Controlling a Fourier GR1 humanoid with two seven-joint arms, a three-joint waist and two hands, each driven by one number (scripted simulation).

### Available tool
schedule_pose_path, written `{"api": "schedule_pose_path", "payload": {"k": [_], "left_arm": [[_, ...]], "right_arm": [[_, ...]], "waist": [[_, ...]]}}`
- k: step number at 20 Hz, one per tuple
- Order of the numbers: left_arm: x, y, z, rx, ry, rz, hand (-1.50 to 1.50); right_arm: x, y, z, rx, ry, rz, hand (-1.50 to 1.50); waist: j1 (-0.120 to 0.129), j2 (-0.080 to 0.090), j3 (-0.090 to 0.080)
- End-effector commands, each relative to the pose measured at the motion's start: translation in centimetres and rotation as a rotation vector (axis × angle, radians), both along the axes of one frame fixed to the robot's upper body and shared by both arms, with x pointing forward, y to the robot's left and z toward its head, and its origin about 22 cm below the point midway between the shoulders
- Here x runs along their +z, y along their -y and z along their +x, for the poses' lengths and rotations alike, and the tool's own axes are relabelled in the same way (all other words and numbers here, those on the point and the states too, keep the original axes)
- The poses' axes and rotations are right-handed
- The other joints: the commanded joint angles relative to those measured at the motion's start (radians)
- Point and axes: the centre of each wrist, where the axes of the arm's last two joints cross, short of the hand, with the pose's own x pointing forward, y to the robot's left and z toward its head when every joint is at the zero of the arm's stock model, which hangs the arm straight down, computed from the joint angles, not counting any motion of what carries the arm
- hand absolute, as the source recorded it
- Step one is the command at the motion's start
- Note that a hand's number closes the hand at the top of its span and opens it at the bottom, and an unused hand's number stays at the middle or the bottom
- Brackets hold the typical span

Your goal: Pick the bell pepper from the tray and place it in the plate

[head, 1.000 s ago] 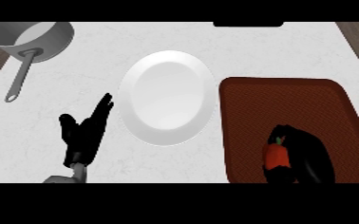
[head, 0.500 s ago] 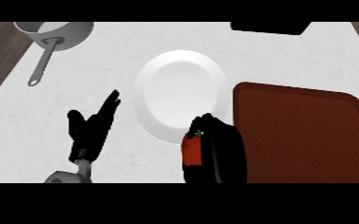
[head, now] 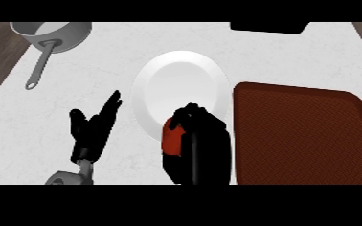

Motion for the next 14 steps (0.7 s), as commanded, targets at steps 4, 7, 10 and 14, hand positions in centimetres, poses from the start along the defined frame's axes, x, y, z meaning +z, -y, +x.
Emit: {"api": "schedule_pose_path", "payload": {"k": [4,7,10,14], "left_arm": [[-1.0,0.2,-0.6,0.007,-0.058,-0.011,0.0],[-1.0,-0.2,-0.4,0.015,-0.064,-0.005,0.0],[-0.7,0.0,-0.8,-0.003,-0.053,-0.016,0.0],[-0.7,-0.4,-0.7,0.013,-0.064,-0.018,0.0]], "right_arm": [[0.9,-0.7,0.6,-0.165,0.091,0.271,1.5],[0.7,-0.8,1.1,-0.203,0.145,0.271,1.5],[-0.1,-0.7,2.6,-0.266,0.174,0.256,1.5],[-0.4,-0.2,4.2,-0.354,0.243,0.244,1.5]], "waist": [[-0.01,0.014,0.0],[-0.024,0.014,-0.001],[-0.017,0.017,-0.001],[-0.029,0.019,0.0]]}}
